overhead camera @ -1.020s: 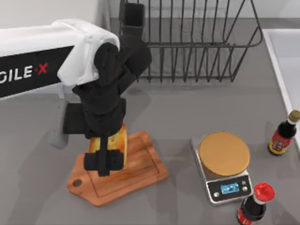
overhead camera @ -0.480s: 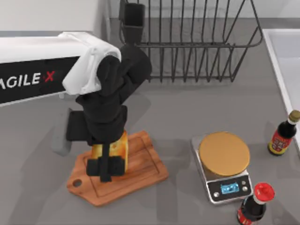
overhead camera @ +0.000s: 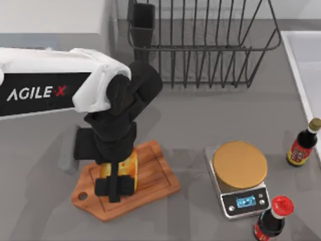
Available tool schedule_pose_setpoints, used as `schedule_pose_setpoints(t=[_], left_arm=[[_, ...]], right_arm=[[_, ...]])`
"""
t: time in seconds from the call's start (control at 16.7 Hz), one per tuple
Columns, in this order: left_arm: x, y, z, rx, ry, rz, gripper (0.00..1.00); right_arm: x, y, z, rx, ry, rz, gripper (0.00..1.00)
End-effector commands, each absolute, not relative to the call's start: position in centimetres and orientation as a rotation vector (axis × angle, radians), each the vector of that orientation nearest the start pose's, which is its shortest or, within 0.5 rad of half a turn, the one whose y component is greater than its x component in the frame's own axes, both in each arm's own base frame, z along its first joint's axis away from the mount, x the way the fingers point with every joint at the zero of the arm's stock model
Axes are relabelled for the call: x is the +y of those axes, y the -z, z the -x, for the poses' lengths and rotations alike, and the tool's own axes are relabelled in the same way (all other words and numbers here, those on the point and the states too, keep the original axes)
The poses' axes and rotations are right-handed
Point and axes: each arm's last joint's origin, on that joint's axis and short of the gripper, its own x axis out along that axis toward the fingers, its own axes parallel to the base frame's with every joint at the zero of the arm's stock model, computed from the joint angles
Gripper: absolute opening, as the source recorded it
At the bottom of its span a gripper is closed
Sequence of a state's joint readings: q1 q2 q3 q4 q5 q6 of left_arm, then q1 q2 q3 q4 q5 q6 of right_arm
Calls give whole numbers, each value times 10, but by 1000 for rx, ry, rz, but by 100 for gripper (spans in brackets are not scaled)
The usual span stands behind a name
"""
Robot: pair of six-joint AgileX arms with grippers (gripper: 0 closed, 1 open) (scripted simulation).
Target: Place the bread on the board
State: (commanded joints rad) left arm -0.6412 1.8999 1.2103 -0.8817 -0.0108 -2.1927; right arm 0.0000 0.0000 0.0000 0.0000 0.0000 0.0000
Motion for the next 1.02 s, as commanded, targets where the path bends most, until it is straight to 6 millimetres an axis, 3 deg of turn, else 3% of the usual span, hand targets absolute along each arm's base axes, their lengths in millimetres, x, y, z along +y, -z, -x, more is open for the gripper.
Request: schedule_pose_setpoints(t=[0.12,0.9,1.02], left_arm=[[-200,-141,-273,1204,-1199,1195,0],[-200,-141,-273,1204,-1199,1195,98],[-200,-141,-273,1204,-1199,1195,100]], right_arm=[[-1,-160,-106,0,0,0,100],[-1,-160,-106,0,0,0,100],[-1,-160,-106,0,0,0,100]])
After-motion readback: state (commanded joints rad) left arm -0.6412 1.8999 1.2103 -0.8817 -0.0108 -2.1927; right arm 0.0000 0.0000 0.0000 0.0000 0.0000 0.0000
